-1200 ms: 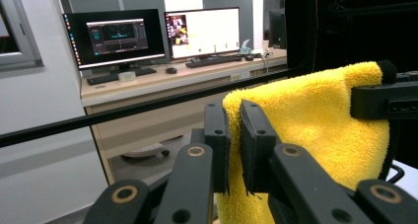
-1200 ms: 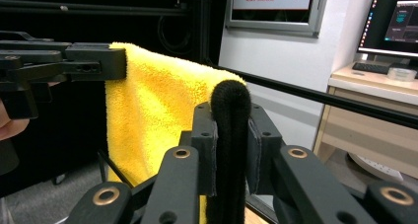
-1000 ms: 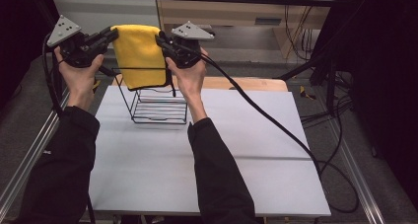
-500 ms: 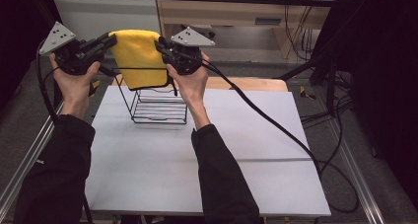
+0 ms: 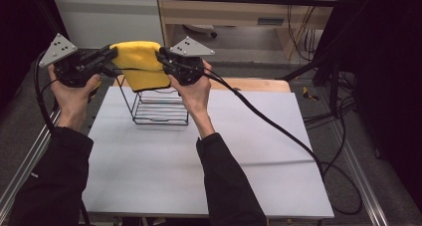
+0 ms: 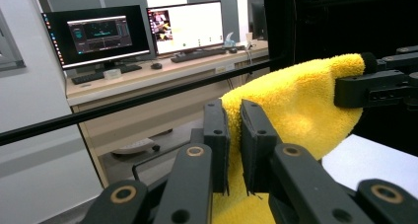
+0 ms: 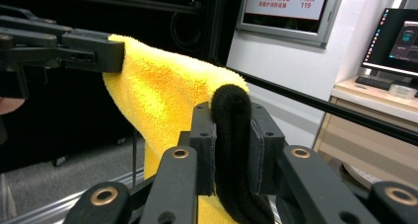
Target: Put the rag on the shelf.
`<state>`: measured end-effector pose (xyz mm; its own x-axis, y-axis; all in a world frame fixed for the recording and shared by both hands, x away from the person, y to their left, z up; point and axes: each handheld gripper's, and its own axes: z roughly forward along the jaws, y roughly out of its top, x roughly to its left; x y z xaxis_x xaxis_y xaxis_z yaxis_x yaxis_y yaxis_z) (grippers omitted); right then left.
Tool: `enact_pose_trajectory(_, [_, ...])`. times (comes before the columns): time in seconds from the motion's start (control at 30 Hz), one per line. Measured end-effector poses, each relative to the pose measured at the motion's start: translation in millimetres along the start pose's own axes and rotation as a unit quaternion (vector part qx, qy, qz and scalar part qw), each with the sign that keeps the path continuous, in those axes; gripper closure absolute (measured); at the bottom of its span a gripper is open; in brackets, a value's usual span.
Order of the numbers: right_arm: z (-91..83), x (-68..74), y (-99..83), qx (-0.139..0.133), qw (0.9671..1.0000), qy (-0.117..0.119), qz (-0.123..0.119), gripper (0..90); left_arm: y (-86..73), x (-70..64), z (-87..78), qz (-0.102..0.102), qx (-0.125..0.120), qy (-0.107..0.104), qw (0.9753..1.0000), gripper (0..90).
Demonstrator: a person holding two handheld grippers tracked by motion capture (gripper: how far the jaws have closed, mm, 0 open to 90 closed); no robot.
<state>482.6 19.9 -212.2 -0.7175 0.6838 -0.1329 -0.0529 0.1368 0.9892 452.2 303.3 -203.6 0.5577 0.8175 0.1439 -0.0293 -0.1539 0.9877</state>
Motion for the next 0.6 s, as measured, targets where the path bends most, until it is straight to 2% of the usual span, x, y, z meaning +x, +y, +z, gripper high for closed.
enact_pose_trajectory(0.23, [-5.9, 2.4, -5.7, 0.020, 0.9998, 0.004, 0.004, 75.3, -9.6, -5.3, -2.0, -0.001, 0.015, -0.008, 0.9999, 82.4])
enact_pose_trajectory(0.43, [-9.6, 5.5, -9.1, 0.041, 0.9991, 0.013, -0.006, 74.7, -16.0, -10.7, -6.3, 0.002, 0.034, -0.010, 0.9994, 81.8])
enact_pose_trajectory(0.6, [-14.4, 9.1, -11.3, 0.064, 0.9975, 0.025, -0.013, 72.2, -22.9, -15.1, -9.7, 0.008, 0.060, -0.013, 0.9981, 81.0])
